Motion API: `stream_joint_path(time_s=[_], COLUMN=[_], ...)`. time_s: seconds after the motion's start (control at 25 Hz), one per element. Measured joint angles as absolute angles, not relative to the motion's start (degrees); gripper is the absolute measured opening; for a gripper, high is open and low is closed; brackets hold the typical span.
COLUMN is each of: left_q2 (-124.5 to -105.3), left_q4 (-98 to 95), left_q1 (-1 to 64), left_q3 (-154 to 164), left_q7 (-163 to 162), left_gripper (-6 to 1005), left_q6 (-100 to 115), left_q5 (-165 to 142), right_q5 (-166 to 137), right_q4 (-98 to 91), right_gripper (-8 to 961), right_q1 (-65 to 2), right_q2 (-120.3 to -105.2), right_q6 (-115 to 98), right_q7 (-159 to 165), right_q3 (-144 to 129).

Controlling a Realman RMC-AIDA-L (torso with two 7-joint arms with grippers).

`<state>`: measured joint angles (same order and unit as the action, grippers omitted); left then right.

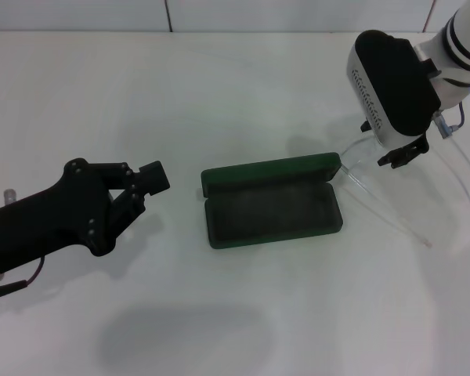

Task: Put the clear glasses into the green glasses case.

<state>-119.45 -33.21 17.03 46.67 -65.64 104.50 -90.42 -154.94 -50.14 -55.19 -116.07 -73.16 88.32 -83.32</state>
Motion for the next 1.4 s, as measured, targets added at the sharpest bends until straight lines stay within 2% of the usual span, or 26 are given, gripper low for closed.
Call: stream_joint_path(time_s=[0.48,0.6,0.8,1.0,1.4], left_q2=[-119.51,-119.52,-119.53,-119.53,-119.62], left_q4=[-33.2,-33.2,-33.2,-33.2,-33.2], left_q1=[16.0,15.9,15.8,15.6,14.7], left_q3=[46.7,46.7,46.7,46.7,46.7], left_q7=[-65.6,-65.6,-65.6,-65.6,-65.6], left_gripper=[32,32,32,32,32], left_q6=[104.5,104.5,104.6,104.7,105.0], left_q5=[-90.3,-90.3,-90.3,-90.3,-90.3], right_q5=[-154.9,-155.0,-155.6,-155.7,-155.7], right_q4=[-49.0,-49.5,-50.3,-53.5,-71.3], right_gripper=[363,356,210,145,134], right_q1=[-55.4,-55.1,-54.8,-53.3,-43.6], right_q2=[-116.19,-116.19,-116.19,-116.12,-116.1], right_q6=[-71.9,-72.6,-72.8,-73.8,-85.0], right_q7=[89.3,90.4,92.8,95.0,95.9], right_q3=[-83.9,-84.9,-85.4,-85.4,-85.5])
